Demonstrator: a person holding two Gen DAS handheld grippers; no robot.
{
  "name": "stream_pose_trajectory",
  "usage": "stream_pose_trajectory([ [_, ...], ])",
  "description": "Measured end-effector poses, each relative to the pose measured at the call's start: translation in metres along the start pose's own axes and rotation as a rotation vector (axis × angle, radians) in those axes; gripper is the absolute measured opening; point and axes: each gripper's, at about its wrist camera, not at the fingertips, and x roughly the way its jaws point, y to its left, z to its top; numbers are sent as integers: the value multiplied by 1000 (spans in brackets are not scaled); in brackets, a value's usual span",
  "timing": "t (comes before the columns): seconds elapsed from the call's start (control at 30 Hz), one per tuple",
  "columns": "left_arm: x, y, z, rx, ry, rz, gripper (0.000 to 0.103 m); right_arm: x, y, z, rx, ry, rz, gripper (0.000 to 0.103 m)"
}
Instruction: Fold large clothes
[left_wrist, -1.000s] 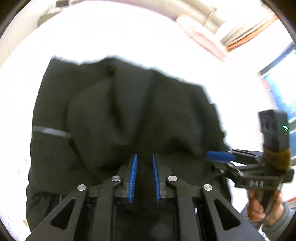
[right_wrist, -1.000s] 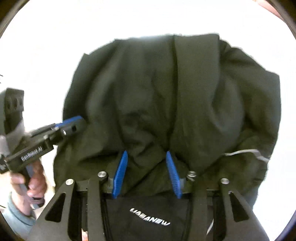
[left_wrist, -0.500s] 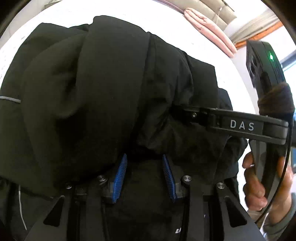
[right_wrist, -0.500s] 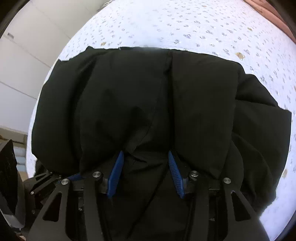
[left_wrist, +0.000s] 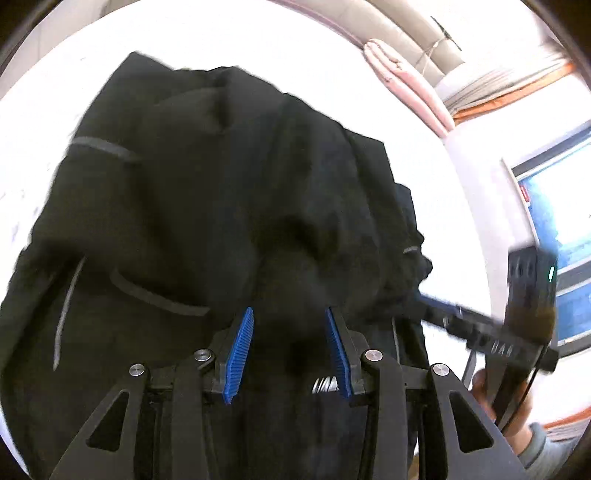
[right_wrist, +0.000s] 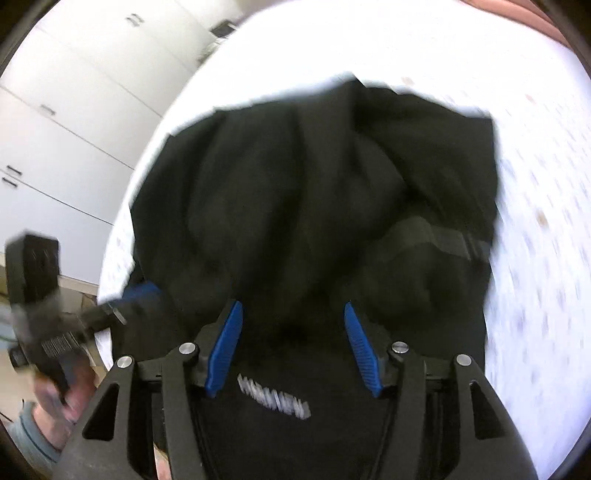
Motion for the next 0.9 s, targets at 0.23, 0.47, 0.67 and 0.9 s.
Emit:
stream_pose_trajectory([
  [0.23,-38,51,-50,-17,54,114,41,-13,-20,-87,161,63,-56,61],
  [0.47,-97,138,-86,-90,20,300,53,-38,-61,-135,279,-12,-204,62],
  [0.67,-106,212,-110,-211,55,293,62,-40,-91,-180,430,-50,-267,70],
  [0.9,-84,243,-145,-232,155,131,62,-42,-121,-222,516,-16,-227,71],
])
